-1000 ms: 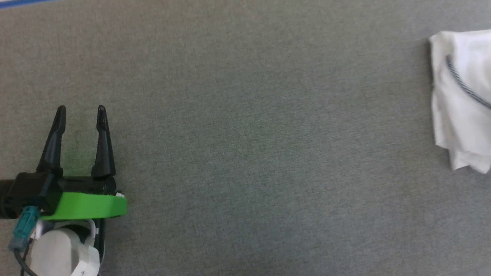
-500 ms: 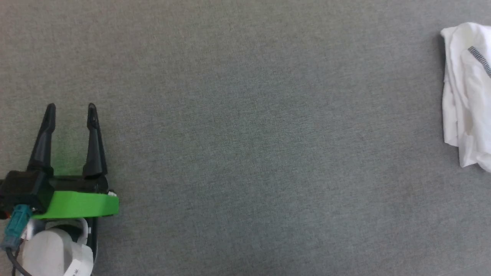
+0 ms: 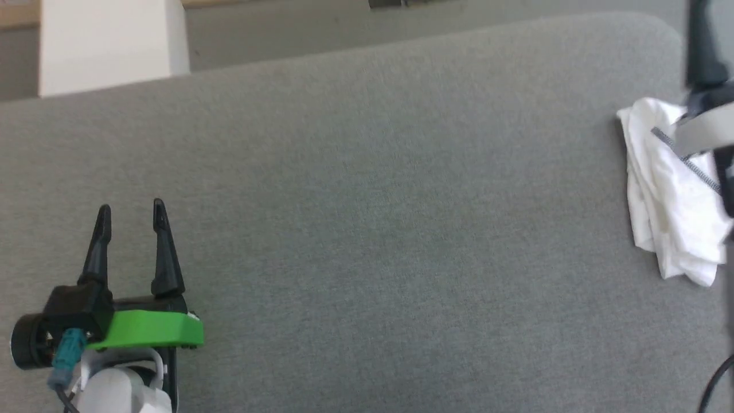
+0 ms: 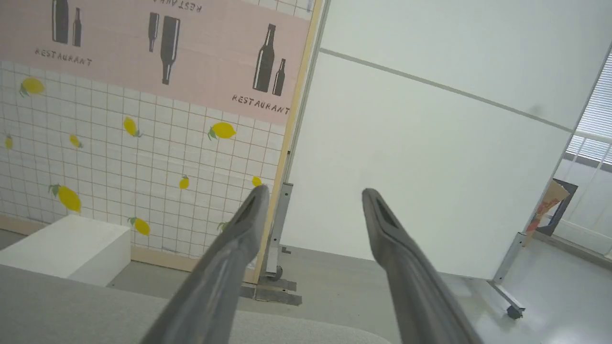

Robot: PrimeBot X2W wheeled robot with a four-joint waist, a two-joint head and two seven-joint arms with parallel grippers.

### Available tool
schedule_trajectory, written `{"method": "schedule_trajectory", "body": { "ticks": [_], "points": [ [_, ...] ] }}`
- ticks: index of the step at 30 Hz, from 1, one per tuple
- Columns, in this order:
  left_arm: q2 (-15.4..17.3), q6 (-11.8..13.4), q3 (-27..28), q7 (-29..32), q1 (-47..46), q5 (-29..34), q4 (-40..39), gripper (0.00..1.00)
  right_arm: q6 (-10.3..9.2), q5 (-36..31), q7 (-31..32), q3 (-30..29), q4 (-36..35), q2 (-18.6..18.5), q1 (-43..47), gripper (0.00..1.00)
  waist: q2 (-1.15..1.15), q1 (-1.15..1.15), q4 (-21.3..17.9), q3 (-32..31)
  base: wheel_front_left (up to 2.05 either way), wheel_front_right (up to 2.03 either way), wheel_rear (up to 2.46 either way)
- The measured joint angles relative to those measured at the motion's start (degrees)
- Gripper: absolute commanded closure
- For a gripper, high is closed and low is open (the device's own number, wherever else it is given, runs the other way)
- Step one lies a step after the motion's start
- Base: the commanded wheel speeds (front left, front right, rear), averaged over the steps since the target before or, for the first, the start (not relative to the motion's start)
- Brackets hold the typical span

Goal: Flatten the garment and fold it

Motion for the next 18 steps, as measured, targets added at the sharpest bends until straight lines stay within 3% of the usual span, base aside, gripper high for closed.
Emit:
{"method": "schedule_trajectory", "body": {
  "ticks": [4, 8, 18],
  "points": [
    [-0.8, 1.4, -0.6, -0.3, 0.4, 0.5, 0.7, 0.00, -0.01, 4.3, -4.0, 0.1, -4.8, 8.3, 7.9, 0.00, 0.00, 0.00, 1.6, -4.4, 0.00, 0.00, 0.00],
    [-1.0, 1.9, -1.2, -0.5, 0.4, 2.0, 0.9, 0.00, -0.01, 5.8, -6.5, 0.0, -6.6, 13.4, 15.5, 0.00, 0.00, 0.00, 4.1, -7.9, 0.00, 0.00, 0.00],
    [-2.0, 2.2, -2.5, -0.7, 0.4, 1.3, 3.0, 0.00, -0.02, 12.5, -9.9, 0.3, -1.5, 14.7, 26.6, 0.00, 0.00, 0.00, 10.6, -12.9, 0.00, 0.00, 0.00]
  ]
}}
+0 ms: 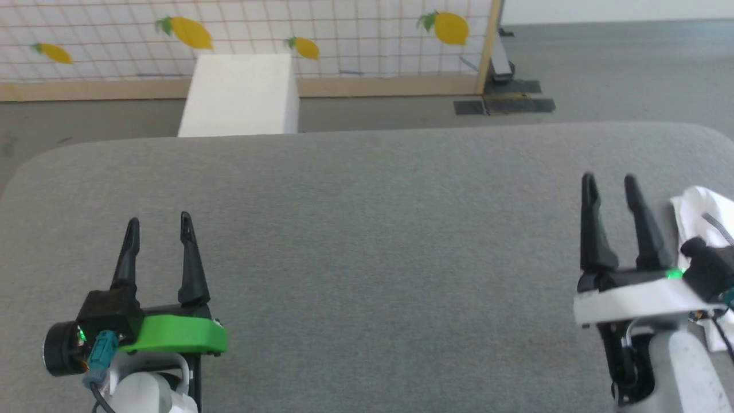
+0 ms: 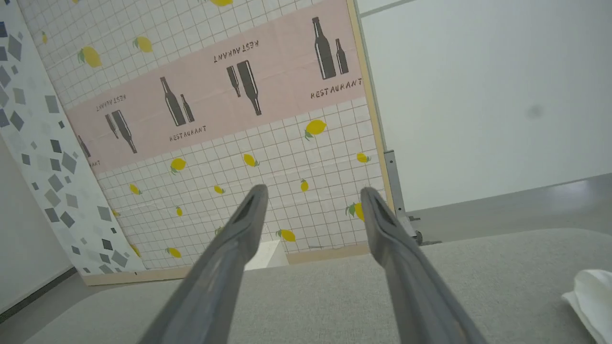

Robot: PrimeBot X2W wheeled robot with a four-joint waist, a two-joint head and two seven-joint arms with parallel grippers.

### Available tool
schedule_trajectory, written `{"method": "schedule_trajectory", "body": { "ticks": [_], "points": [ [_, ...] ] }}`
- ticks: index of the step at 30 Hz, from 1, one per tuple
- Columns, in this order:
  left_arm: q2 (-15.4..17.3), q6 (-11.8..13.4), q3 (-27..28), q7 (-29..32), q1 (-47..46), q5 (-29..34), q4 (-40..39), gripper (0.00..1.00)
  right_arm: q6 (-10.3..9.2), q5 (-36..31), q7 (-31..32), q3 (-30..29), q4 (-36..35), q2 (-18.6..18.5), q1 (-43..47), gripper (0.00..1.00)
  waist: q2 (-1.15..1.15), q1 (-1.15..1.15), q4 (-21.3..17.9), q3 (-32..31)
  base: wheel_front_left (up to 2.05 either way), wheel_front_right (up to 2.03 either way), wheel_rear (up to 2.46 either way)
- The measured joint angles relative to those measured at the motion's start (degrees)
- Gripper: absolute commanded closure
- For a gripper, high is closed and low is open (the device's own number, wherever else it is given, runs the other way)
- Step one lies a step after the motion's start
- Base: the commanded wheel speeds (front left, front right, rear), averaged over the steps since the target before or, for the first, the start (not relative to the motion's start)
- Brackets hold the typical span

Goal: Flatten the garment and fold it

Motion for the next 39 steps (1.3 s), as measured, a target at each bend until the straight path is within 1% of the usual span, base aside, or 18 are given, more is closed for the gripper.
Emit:
{"method": "schedule_trajectory", "body": {
  "ticks": [4, 9, 13, 15, 18, 29, 30, 39],
  "points": [
    [-0.5, -0.1, -0.6, 0.0, 0.0, -0.4, 2.1, 0.00, 0.00, 0.3, -0.3, 0.2, 1.9, 0.0, 2.9, 0.00, 0.00, 0.00, 1.9, -1.2, 0.00, 0.00, 0.00],
    [-1.0, -0.7, -2.4, 0.0, 0.0, -1.3, 6.6, 0.00, 0.00, -1.4, -0.3, -0.4, 3.4, 0.0, 6.9, 0.00, 0.00, 0.00, 3.5, -2.6, 0.00, 0.00, 0.00],
    [-1.1, -0.8, -3.4, 0.0, 0.0, -1.5, 10.3, 0.00, 0.00, -2.6, -0.3, -0.5, 5.1, 0.0, 8.7, 0.00, 0.00, 0.00, 3.4, -2.9, 0.00, 0.00, 0.00],
    [-1.2, -0.8, -4.0, 0.0, 0.0, -1.5, 12.8, 0.00, 0.00, -5.1, -0.3, -1.0, 5.8, 0.1, 9.0, 0.00, 0.00, 0.00, 3.0, -3.0, 0.00, 0.00, 0.00],
    [-1.3, -0.8, -4.5, 0.0, 0.0, -1.5, 14.2, 0.00, 0.00, -6.7, -0.3, -1.9, 6.8, 0.0, 9.2, 0.00, 0.00, 0.00, 2.8, -3.1, 0.00, 0.00, 0.00],
    [-1.5, -0.7, -5.7, 0.0, 0.0, -1.5, 16.3, 0.00, 0.00, -8.0, -0.3, -1.7, 7.0, 0.0, 9.9, 0.00, 0.00, 0.00, 2.8, -3.4, 0.00, 0.00, 0.00],
    [-1.5, -0.8, -5.7, 0.0, 0.0, -1.5, 16.3, 1.00, 0.00, -8.0, -0.3, -1.7, 7.0, 0.0, 9.9, 1.00, 0.00, 0.00, 2.8, -3.3, 0.00, 0.00, 0.00],
    [-1.5, -0.8, -5.7, 0.2, 0.0, -1.5, 16.2, 1.00, 0.00, -8.1, 0.0, -1.7, 6.9, 0.0, 9.9, 1.00, 0.00, 0.00, 2.8, -3.3, 0.00, 0.00, 0.00]
  ]
}}
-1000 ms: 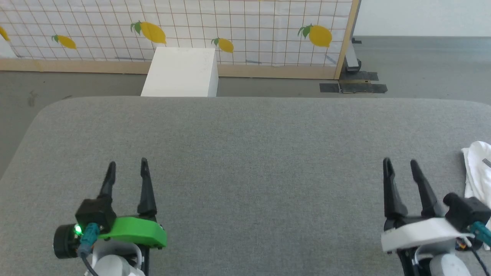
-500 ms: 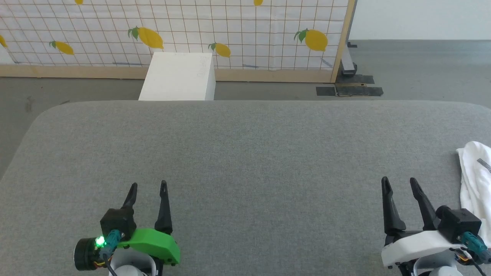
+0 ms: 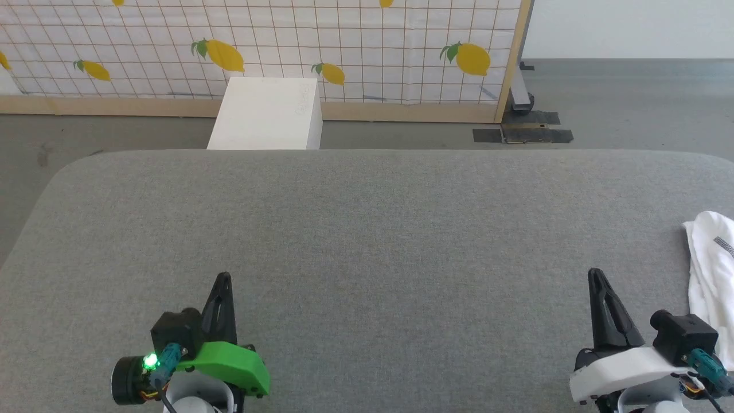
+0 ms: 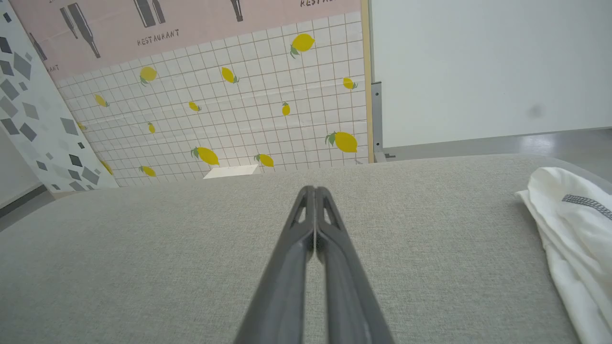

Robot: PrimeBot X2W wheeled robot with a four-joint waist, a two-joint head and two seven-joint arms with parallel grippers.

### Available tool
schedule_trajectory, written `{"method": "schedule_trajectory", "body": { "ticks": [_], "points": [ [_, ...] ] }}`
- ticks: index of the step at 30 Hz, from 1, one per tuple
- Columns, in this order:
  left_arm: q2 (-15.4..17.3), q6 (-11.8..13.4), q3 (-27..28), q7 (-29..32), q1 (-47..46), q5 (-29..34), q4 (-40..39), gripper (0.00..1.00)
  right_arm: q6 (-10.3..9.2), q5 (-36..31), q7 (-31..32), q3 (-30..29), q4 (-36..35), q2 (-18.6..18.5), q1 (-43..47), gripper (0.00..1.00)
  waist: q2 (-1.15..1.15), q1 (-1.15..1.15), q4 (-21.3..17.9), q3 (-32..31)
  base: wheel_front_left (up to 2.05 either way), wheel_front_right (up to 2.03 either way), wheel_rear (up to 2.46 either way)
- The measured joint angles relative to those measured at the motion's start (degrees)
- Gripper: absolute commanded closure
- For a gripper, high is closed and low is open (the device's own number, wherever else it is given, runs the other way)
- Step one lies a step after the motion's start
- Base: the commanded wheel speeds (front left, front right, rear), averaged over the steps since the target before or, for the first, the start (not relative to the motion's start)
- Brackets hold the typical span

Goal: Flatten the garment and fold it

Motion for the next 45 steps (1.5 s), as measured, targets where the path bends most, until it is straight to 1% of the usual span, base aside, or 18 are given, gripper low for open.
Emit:
{"method": "schedule_trajectory", "body": {
  "ticks": [25, 45],
  "points": [
    [0.0, 0.0, 0.3, 3.1, 0.1, 0.9, -3.1, 1.00, 0.00, -1.8, 2.8, 0.7, -2.5, 0.0, 0.0, 1.00, 0.00, 0.00, -0.2, 0.1, 0.00, 0.00, 0.00],
    [0.0, -0.1, 0.7, 5.2, 0.8, 2.8, -5.6, 1.00, 0.00, -3.7, 5.1, 1.2, -4.4, 0.0, 0.0, 1.00, 0.00, 0.00, -0.3, 0.1, 0.00, 0.00, 0.00]
  ]
}}
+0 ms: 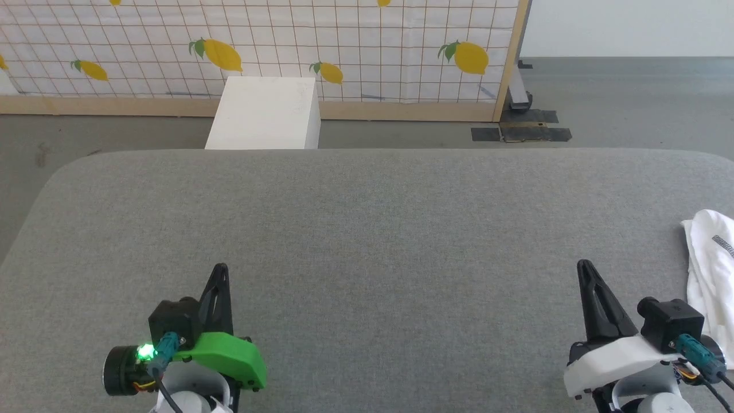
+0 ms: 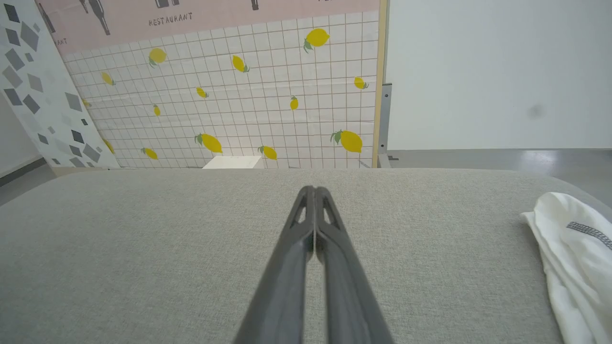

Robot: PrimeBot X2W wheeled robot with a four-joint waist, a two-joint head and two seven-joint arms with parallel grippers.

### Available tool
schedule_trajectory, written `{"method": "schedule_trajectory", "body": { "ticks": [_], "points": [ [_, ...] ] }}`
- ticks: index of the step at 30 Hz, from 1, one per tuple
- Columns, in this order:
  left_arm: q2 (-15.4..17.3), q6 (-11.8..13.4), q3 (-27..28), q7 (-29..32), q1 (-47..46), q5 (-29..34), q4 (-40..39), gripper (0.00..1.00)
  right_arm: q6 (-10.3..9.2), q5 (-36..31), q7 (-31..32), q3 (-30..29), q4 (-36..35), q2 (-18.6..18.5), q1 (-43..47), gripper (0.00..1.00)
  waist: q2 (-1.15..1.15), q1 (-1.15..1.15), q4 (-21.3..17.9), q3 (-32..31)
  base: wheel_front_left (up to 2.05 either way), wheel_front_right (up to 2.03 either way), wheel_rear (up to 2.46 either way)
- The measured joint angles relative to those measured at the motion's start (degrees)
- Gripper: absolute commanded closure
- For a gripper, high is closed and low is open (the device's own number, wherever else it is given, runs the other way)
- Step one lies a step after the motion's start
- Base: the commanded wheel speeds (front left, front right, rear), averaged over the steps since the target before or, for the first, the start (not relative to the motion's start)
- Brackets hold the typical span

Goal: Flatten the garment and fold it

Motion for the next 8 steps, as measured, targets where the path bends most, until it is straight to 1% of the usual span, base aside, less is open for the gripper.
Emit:
{"method": "schedule_trajectory", "body": {
  "ticks": [8],
  "points": [
    [0.0, 0.0, 0.3, 1.0, 0.3, 0.5, -1.1, 1.00, 0.00, -0.5, 0.8, 0.2, -0.8, 0.0, 0.0, 1.00, 0.00, 0.00, 0.0, 0.0, 0.00, 0.00, 0.00]
  ]
}}
